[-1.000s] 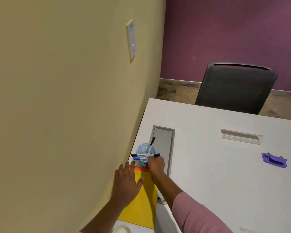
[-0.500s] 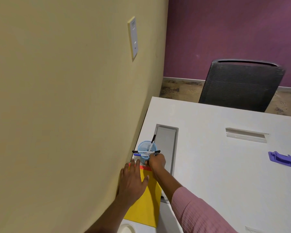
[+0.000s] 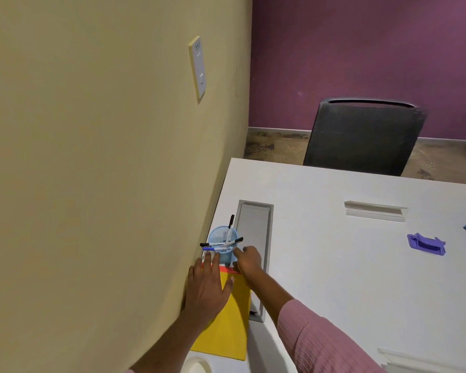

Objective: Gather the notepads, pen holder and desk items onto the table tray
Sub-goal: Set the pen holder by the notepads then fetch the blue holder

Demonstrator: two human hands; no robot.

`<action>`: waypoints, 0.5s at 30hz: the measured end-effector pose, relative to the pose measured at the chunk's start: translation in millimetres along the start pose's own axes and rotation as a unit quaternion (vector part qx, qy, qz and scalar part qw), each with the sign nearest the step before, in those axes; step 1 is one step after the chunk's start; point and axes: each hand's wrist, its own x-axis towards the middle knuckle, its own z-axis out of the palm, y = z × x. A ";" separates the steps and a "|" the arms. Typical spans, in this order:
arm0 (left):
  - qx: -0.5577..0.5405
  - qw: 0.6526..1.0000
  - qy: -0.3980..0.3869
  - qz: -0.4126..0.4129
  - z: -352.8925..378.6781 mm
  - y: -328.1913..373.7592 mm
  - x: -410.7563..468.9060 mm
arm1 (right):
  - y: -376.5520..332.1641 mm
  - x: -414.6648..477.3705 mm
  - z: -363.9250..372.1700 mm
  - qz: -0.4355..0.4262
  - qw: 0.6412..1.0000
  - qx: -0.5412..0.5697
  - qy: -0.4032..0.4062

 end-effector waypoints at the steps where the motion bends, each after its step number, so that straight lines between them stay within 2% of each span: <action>1: 0.004 1.000 -0.003 0.005 -1.3 2.3 -0.4 | 2.7 -3.6 -5.6 -0.006 1.000 -0.005 0.000; 5: 0.015 0.999 0.002 0.033 -14.6 18.0 -2.8 | 7.4 -26.6 -36.6 -0.047 0.998 -0.039 0.015; 10: 0.013 0.993 0.066 0.098 -28.6 50.9 -13.2 | 8.3 -61.4 -86.6 -0.100 0.989 -0.097 0.056; 15: 0.046 0.986 0.036 0.155 -35.5 96.6 -20.6 | 15.7 -105.3 -141.3 -0.128 0.981 -0.099 0.103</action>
